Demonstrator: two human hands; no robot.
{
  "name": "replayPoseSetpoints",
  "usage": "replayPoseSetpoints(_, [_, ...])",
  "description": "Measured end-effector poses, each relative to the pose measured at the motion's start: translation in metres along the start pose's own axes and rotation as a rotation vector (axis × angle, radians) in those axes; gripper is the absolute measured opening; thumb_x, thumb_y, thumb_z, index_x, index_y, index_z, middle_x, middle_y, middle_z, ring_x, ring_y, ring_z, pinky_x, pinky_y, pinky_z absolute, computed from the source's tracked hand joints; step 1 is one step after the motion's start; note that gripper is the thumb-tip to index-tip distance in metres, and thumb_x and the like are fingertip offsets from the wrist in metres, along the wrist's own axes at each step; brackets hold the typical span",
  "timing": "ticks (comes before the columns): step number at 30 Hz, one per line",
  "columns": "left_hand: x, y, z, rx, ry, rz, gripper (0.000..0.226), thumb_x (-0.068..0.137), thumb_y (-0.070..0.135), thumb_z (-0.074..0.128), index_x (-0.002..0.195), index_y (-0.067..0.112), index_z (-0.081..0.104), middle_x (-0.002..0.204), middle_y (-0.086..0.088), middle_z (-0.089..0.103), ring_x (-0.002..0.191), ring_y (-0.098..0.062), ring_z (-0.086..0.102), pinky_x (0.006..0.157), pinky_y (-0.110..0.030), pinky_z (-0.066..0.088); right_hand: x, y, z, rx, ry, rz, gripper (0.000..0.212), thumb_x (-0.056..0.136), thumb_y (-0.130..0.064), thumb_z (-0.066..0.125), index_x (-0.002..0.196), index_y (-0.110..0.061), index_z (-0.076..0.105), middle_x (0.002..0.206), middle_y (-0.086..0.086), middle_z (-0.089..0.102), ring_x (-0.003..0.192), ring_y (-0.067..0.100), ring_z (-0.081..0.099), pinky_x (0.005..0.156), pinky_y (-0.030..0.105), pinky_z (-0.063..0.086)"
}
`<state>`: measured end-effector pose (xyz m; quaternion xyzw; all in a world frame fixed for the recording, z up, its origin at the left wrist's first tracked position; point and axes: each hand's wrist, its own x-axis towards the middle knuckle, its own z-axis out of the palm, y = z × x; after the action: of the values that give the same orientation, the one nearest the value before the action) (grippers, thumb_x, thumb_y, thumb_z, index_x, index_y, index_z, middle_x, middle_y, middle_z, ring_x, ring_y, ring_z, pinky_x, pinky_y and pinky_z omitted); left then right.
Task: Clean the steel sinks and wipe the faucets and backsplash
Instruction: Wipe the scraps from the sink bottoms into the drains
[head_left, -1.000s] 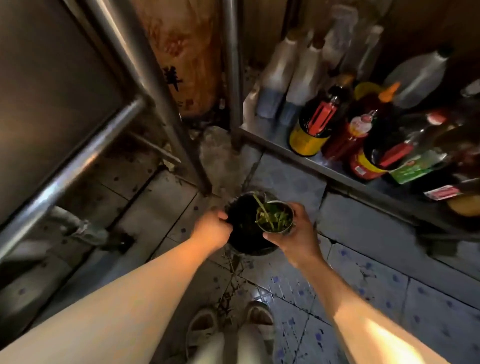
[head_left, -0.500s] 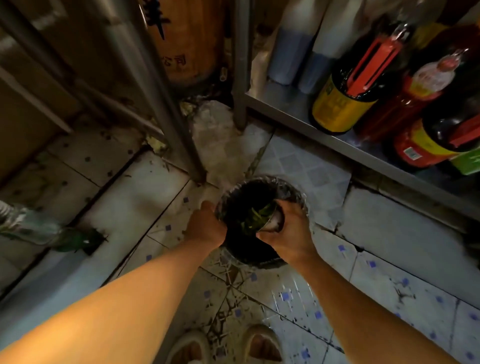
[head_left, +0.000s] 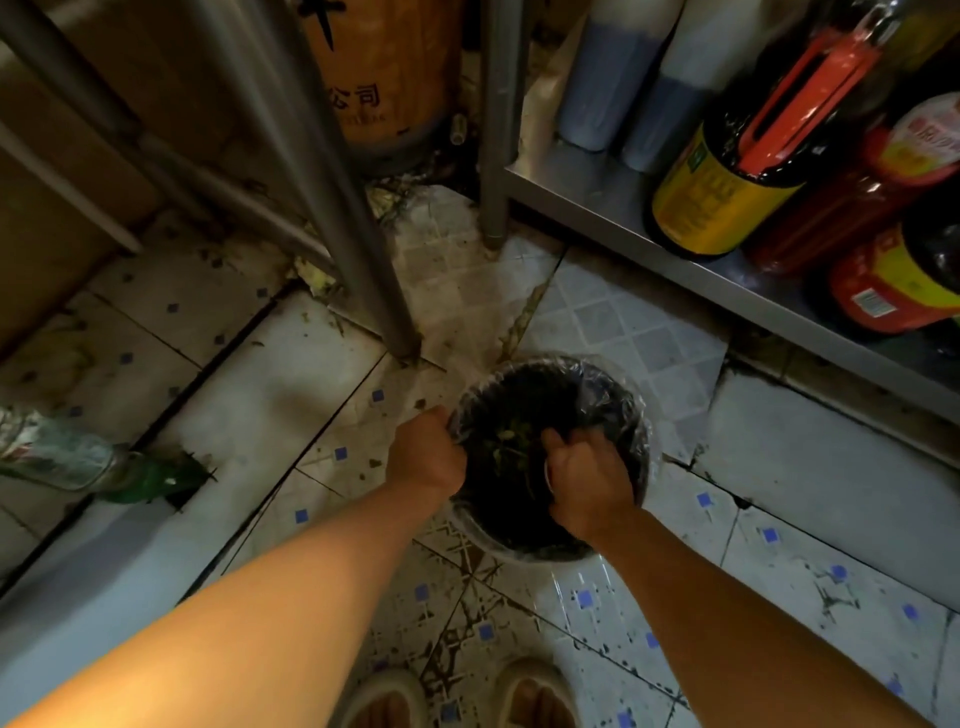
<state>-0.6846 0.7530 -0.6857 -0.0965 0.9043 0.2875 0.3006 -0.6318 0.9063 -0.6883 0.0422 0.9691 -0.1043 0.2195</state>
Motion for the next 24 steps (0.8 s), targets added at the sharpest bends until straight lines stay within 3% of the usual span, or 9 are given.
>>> replayPoseSetpoints(2, [0.000, 0.000, 0.003, -0.015, 0.003, 0.008, 0.006, 0.086, 0.004, 0.056, 0.089, 0.010, 0.057, 0.100, -0.015, 0.065, 0.097, -0.031, 0.060, 0.075, -0.027, 0.042, 0.003, 0.001, 0.001, 0.006, 0.127, 0.023, 0.075, 0.064, -0.032, 0.083, 0.127, -0.012, 0.047, 0.118, 0.017, 0.052, 0.111, 0.035, 0.051, 0.092, 0.041, 0.046])
replayPoseSetpoints(4, [-0.003, 0.000, 0.004, -0.026, 0.000, -0.001, 0.009, 0.087, 0.003, 0.056, 0.094, 0.007, 0.059, 0.100, -0.015, 0.065, 0.098, -0.030, 0.061, 0.074, -0.026, 0.041, 0.002, -0.005, 0.001, -0.115, 0.041, -0.065, 0.075, 0.068, -0.032, 0.081, 0.131, -0.014, 0.043, 0.121, 0.017, 0.051, 0.112, 0.034, 0.050, 0.096, 0.041, 0.043])
replayPoseSetpoints(7, [-0.005, 0.004, 0.006, -0.024, -0.006, -0.005, 0.007, 0.087, 0.002, 0.056, 0.091, 0.008, 0.056, 0.098, -0.016, 0.064, 0.096, -0.030, 0.060, 0.071, -0.025, 0.040, 0.000, 0.003, 0.004, -0.095, 0.057, 0.000, 0.073, 0.072, -0.033, 0.078, 0.132, -0.014, 0.041, 0.122, 0.015, 0.051, 0.113, 0.033, 0.051, 0.097, 0.040, 0.041])
replayPoseSetpoints(10, [-0.006, 0.006, 0.008, -0.010, -0.004, -0.006, 0.007, 0.089, 0.005, 0.056, 0.094, 0.009, 0.057, 0.100, -0.017, 0.065, 0.098, -0.030, 0.061, 0.073, -0.025, 0.040, -0.002, 0.007, 0.003, -0.092, -0.064, 0.030, 0.071, 0.077, -0.030, 0.072, 0.135, -0.016, 0.034, 0.127, 0.015, 0.049, 0.117, 0.032, 0.048, 0.101, 0.039, 0.037])
replayPoseSetpoints(13, [-0.009, 0.010, 0.006, 0.017, -0.022, -0.050, 0.024, 0.092, 0.016, 0.056, 0.114, 0.006, 0.055, 0.113, -0.016, 0.062, 0.106, -0.031, 0.058, 0.081, -0.030, 0.044, -0.007, -0.004, -0.010, 0.151, 0.166, 0.047, 0.069, 0.066, -0.026, 0.081, 0.124, -0.010, 0.047, 0.115, 0.015, 0.056, 0.105, 0.035, 0.055, 0.092, 0.041, 0.044])
replayPoseSetpoints(16, [-0.014, 0.018, -0.003, 0.042, -0.022, -0.088, 0.046, 0.092, 0.029, 0.057, 0.131, 0.007, 0.045, 0.131, -0.017, 0.047, 0.117, -0.032, 0.051, 0.093, -0.036, 0.045, -0.009, -0.009, -0.022, 0.242, 0.343, 0.004, 0.060, 0.063, -0.022, 0.081, 0.114, -0.009, 0.053, 0.110, 0.012, 0.059, 0.102, 0.031, 0.055, 0.090, 0.041, 0.045])
replayPoseSetpoints(18, [-0.018, 0.021, -0.011, 0.067, 0.013, -0.073, 0.047, 0.092, 0.032, 0.057, 0.131, 0.009, 0.044, 0.131, -0.016, 0.042, 0.115, -0.032, 0.052, 0.095, -0.040, 0.047, -0.014, -0.006, -0.024, 0.144, 0.246, -0.011, 0.059, 0.072, -0.020, 0.077, 0.123, -0.010, 0.048, 0.118, 0.012, 0.057, 0.111, 0.030, 0.053, 0.095, 0.039, 0.044])
replayPoseSetpoints(20, [-0.024, 0.022, -0.020, 0.080, 0.022, -0.075, 0.045, 0.091, 0.032, 0.057, 0.128, 0.010, 0.046, 0.129, -0.014, 0.042, 0.113, -0.031, 0.051, 0.093, -0.039, 0.047, -0.022, 0.002, -0.022, 0.101, 0.085, 0.097, 0.065, 0.078, -0.020, 0.073, 0.132, -0.011, 0.038, 0.127, 0.012, 0.051, 0.118, 0.030, 0.050, 0.095, 0.036, 0.045])
replayPoseSetpoints(24, [-0.036, 0.025, -0.035, 0.073, -0.004, -0.087, 0.036, 0.091, 0.026, 0.057, 0.124, 0.012, 0.050, 0.125, -0.013, 0.046, 0.110, -0.029, 0.053, 0.084, -0.032, 0.045, -0.039, 0.002, -0.034, 0.468, 0.141, 0.188, 0.070, 0.069, -0.013, 0.079, 0.127, -0.012, 0.040, 0.127, 0.011, 0.051, 0.112, 0.029, 0.056, 0.089, 0.036, 0.052])
